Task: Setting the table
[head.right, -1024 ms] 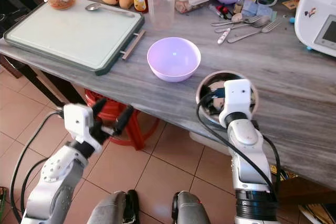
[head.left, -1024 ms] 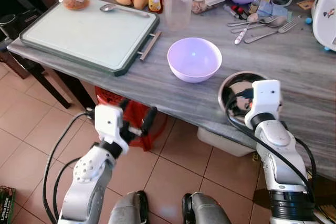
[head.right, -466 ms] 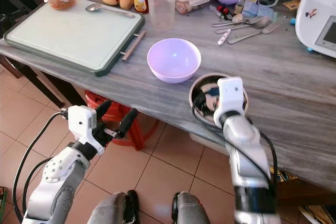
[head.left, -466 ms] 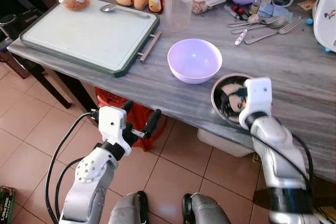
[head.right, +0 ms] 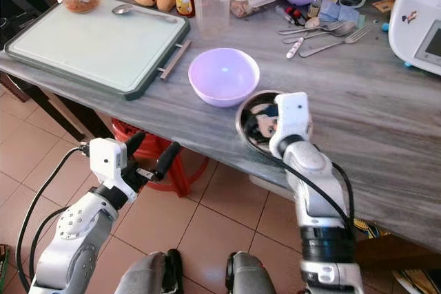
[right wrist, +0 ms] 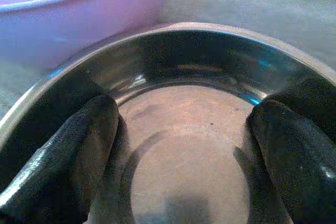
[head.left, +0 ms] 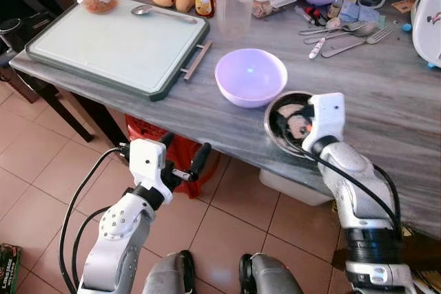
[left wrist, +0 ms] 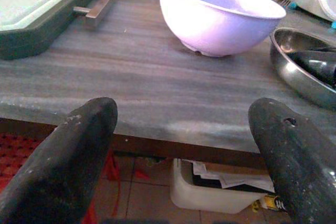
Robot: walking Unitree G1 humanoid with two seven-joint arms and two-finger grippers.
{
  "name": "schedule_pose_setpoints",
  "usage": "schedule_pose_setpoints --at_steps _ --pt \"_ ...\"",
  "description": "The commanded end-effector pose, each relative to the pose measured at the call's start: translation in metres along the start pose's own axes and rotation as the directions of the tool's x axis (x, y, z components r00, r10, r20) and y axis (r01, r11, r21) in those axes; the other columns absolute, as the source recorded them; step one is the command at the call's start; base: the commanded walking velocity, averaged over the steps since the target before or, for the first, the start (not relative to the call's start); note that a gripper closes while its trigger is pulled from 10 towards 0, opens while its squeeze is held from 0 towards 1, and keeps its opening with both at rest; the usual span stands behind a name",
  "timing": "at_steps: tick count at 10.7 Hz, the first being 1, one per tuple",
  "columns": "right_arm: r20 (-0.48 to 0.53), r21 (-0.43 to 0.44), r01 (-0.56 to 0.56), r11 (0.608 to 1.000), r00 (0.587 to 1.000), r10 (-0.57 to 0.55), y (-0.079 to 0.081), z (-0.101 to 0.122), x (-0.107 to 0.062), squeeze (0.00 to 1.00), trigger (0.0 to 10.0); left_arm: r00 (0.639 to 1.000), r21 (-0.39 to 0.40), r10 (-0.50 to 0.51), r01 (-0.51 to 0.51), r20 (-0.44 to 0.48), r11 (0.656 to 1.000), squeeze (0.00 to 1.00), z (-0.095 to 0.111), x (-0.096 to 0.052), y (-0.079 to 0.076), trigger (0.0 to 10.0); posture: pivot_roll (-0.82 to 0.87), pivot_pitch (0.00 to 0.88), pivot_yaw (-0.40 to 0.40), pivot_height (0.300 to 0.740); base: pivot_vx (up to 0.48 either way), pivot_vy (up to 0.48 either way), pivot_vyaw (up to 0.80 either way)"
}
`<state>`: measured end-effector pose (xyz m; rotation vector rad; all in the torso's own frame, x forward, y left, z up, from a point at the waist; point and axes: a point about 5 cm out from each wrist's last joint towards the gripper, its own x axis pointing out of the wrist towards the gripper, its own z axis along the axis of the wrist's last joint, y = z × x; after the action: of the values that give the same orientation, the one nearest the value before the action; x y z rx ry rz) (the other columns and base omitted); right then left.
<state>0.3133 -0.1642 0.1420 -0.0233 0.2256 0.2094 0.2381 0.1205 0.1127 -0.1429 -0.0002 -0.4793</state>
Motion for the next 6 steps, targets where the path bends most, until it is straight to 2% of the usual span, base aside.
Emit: schedule_pose_setpoints --at_steps 1,4,6 --pt "-0.041 0.013 -0.016 1.000 0.999 0.016 0.001 -0.004 -0.001 0.00 10.0 1.000 0.015 -0.002 0.003 -0.013 1.000 0.00 0.000 -0.002 0.000 10.0 -0.04 0.188 0.033 0.740 0.000 0.000 0.00" --pt "-0.052 -0.017 0.013 1.000 0.999 -0.014 -0.008 0.000 -0.013 0.00 10.0 1.000 0.016 -0.006 0.007 -0.016 1.000 0.00 0.000 -0.001 0.000 10.0 -0.05 0.183 0.031 0.740 0.000 0.000 0.00" --pt "-0.014 -0.020 0.029 0.999 0.999 -0.030 -0.012 0.007 -0.022 0.00 10.0 1.000 0.015 -0.007 0.007 -0.017 1.000 0.00 -0.001 0.000 0.000 10.0 -0.06 0.174 0.032 0.740 0.000 0.000 0.00"
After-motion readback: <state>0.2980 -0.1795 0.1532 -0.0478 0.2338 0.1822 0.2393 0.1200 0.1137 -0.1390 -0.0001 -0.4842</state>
